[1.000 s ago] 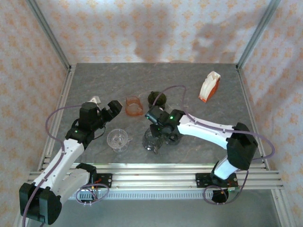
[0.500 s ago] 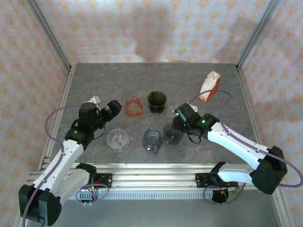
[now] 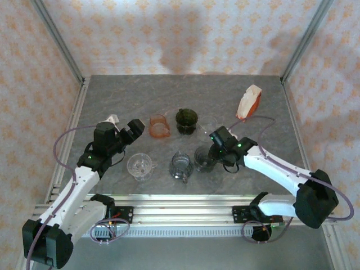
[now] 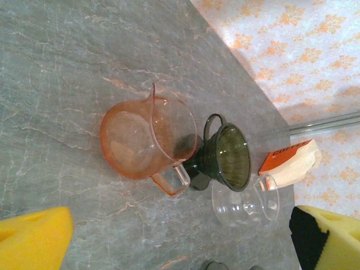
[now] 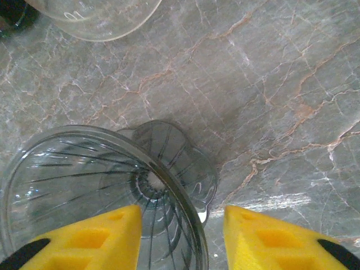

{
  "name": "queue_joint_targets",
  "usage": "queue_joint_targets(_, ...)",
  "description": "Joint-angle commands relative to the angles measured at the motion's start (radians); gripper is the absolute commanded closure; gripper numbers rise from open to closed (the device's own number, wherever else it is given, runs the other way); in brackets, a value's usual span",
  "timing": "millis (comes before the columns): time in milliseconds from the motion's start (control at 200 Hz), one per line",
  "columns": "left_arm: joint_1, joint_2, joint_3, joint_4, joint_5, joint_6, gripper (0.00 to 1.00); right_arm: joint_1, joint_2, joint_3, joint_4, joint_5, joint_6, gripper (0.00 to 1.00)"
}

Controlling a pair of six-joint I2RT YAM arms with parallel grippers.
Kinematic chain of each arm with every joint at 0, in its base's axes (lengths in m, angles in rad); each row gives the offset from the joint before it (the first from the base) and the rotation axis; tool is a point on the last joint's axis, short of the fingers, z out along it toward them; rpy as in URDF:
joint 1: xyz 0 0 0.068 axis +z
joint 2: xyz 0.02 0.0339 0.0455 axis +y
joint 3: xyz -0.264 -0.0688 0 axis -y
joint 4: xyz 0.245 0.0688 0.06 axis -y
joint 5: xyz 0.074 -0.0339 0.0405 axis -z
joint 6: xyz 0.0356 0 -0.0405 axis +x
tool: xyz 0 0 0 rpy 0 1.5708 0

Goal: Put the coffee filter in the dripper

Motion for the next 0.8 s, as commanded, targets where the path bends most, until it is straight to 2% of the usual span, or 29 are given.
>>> queue_joint_targets(0,-0.003,-0.008,-0.012,0.0,-0.001,-0.008,0.0,-0.006,0.02,-0.019,0.017,0.004,0.013,0.62)
queue_joint_targets(280,-0.003,-0.007,-0.013,0.002,-0.003,-0.009,0.0,-0.006,0.037,-0.04,0.019,0.009,0.007,0.82)
queue_joint_targets(565,-0.003,-0.007,-0.015,-0.001,-0.003,-0.011,0.0,-0.022,-0.011,-0.022,-0.04,0.061,-0.021,1.0)
queue_joint_targets(796,-0.003,-0.008,-0.009,-0.005,0.002,-0.012,0.0,-0.061,-0.059,0.02,-0.101,0.085,-0.063,1.0)
